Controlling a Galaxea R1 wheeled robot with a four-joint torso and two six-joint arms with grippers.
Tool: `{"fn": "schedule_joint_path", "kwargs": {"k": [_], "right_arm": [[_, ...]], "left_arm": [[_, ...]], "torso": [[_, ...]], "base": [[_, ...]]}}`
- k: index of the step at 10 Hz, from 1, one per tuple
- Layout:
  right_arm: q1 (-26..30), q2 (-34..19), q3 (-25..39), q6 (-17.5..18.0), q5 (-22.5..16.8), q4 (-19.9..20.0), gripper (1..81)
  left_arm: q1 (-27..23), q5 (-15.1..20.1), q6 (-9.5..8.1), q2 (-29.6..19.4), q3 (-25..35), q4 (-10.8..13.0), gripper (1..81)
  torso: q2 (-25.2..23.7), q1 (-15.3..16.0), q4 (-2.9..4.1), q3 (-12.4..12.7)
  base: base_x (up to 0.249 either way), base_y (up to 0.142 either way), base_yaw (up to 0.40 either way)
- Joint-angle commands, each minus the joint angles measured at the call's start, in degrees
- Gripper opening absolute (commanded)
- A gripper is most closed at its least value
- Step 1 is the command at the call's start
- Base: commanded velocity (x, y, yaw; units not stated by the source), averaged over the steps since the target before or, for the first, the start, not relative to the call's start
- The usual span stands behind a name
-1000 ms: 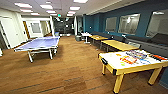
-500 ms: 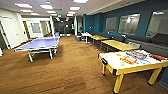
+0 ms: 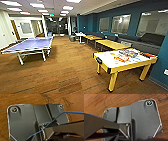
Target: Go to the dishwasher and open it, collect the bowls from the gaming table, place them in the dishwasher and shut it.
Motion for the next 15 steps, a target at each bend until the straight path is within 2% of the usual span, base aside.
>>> {"fn": "schedule_joint_path", "kwargs": {"k": [1, 12, 15], "right_arm": [[2.1, -0.1, 0.3, 0.1, -2.7, -0.6, 81.1], [2.1, -0.1, 0.3, -0.2, -2.7, -0.7, 81.1], [2.1, 0.1, 0.3, -0.2, -2.7, -0.7, 81.1]], "left_arm": [[-2.8, 2.2, 0.56, -0.2, 0.2, 0.4, 81.1], [-2.8, 2.2, 0.65, -0.2, 0.2, 0.4, 81.1], [-2.8, 2.2, 0.65, -0.2, 0.2, 0.3, 81.1]], "torso": [[0.0, 0.0, 0.0, 0.0], [0.0, 0.0, 0.0, 0.0], [0.0, 0.0, 0.0, 0.0]], "base": [[0.0, 0.0, -0.384], [0.0, 0.0, -0.381], [0.0, -0.039, -0.185]]}}
